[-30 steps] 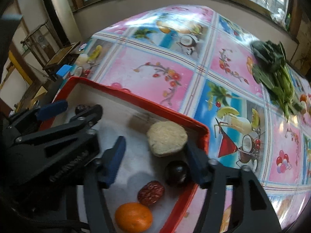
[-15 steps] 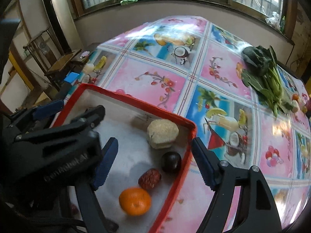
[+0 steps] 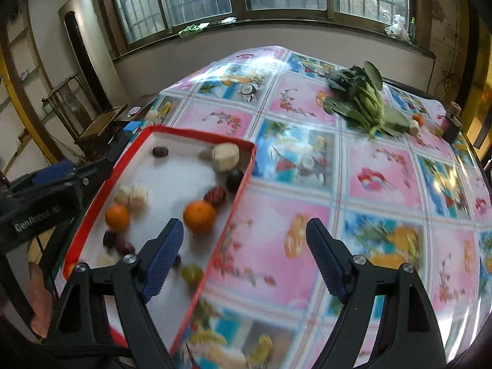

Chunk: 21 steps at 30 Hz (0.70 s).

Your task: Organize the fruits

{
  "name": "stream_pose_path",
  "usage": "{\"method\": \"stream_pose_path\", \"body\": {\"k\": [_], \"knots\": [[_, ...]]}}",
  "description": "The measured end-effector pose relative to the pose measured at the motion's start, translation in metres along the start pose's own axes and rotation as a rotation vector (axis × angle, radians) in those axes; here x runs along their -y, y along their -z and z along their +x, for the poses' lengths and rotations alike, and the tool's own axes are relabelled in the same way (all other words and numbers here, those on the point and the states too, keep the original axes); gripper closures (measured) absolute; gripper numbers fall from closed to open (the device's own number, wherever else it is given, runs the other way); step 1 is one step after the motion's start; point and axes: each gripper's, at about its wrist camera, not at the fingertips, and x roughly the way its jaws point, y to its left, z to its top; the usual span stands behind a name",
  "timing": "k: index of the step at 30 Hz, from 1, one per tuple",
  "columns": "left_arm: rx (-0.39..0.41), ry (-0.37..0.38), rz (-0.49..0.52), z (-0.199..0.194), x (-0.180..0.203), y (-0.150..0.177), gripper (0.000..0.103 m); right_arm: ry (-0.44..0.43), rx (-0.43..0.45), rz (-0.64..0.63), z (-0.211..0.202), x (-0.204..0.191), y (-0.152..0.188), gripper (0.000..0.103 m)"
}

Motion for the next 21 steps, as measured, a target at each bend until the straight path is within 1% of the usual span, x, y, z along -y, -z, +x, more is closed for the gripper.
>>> {"method": "stream_pose_path", "body": {"k": [2,5,7,8,11,12,16,17,19,20,21], "knots": [[-0.005,-0.007,-0.027,-0.005,0.001,0.007,0.022,-0.018,-0.008,-0.009,-0.006,0.002,0.010,0.021],[-0.001,-0.059,-0.036,-0.014,0.007,0.017,0.022,-0.034,-0.013,-0.032,-0.016,0.004,0.022,0.021],[-0.002,-0.046,-0.048,-0.019,0.009,0.022,0.022,-0.051,-0.008,-0.031,-0.024,0.008,0.029,0.021],[-0.005,-0.058,-0.041,-0.021,0.013,0.025,0.022,-0.053,-0.003,-0.033,-0.028,0.011,0.033,0.021],[-0.008,-0.122,-0.024,-0.028,0.020,0.032,0.022,-0.071,-0.001,-0.042,-0.037,0.018,0.040,0.021],[-0.013,-0.130,-0.021,-0.030,0.023,0.033,0.022,-0.072,0.002,-0.047,-0.039,0.019,0.042,0.021],[0.007,-0.125,-0.021,-0.037,0.030,0.037,0.022,-0.086,0.014,-0.053,-0.047,0.026,0.046,0.021],[0.001,-0.128,-0.019,-0.036,0.032,0.037,0.022,-0.088,0.016,-0.058,-0.048,0.028,0.047,0.021],[-0.040,-0.137,-0.024,-0.029,0.035,0.036,0.022,-0.094,0.018,-0.057,-0.050,0.032,0.049,0.021],[-0.062,-0.130,-0.029,-0.026,0.035,0.037,0.022,-0.094,0.019,-0.057,-0.050,0.034,0.050,0.021],[-0.105,-0.124,-0.040,-0.020,0.034,0.038,0.022,-0.095,0.015,-0.058,-0.050,0.036,0.051,0.021]]}}
